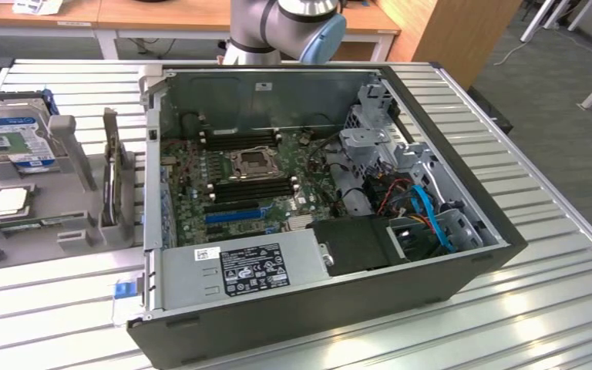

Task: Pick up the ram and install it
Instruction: 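Pick up the ram and move it above insertion slot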

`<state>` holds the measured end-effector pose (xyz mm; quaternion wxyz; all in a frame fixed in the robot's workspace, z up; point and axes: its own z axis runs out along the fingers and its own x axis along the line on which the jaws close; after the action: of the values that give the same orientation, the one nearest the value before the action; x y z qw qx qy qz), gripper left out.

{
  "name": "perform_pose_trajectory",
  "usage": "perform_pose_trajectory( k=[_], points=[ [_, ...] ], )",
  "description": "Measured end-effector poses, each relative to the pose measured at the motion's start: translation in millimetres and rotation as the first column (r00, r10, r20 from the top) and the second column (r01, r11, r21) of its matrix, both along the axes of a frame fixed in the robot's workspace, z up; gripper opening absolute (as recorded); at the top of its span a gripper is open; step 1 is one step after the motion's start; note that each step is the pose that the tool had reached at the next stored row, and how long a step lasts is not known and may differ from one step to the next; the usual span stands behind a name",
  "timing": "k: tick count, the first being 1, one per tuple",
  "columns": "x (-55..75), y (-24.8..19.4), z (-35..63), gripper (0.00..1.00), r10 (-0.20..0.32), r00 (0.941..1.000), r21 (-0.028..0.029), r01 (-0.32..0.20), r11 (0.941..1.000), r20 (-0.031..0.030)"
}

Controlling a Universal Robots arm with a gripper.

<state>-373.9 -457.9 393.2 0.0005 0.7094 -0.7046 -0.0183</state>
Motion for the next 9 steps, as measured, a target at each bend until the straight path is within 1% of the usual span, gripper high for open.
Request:
perform_pose_trajectory(
  k=[9],
  points=[
    [0.1,0.0,14.0,0.11,0.000,1.0000,0.0000,0.000,1.0000,0.0000]
  ],
)
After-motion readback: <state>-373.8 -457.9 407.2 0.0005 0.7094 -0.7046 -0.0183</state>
